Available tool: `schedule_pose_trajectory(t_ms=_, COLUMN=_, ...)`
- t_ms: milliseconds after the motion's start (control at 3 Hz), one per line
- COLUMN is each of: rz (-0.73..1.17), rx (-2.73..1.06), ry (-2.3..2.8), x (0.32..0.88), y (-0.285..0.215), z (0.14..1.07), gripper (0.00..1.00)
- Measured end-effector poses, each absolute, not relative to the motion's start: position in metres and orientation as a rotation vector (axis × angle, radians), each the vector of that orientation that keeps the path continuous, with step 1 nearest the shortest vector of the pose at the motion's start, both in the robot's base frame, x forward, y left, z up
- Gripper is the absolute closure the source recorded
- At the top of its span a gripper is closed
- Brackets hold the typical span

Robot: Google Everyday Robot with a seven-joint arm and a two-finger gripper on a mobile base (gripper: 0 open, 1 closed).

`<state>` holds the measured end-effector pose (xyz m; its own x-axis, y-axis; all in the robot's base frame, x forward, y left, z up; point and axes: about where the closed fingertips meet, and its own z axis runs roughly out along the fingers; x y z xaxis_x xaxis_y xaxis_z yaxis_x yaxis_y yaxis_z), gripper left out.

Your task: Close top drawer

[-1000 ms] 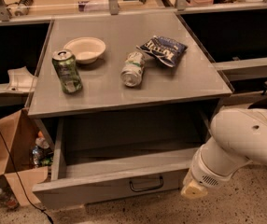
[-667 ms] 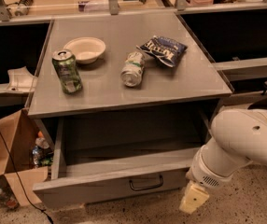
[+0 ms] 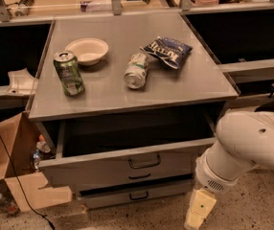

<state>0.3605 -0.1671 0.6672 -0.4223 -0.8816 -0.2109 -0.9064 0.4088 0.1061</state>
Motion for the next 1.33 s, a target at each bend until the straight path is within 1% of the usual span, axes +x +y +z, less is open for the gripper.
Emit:
schedule_pose_trajectory(t_ms=333, rz=0.309, rx=-1.616, ry=2.533, x=0.3605, y=-0.1671, z=0.6672, gripper=0.18)
schedule_pose_trajectory(t_ms=1333, rz=0.303, rx=-1.612, ry=2.529, x=0.3638, y=-0.1664, z=0.6682, gripper=0.89)
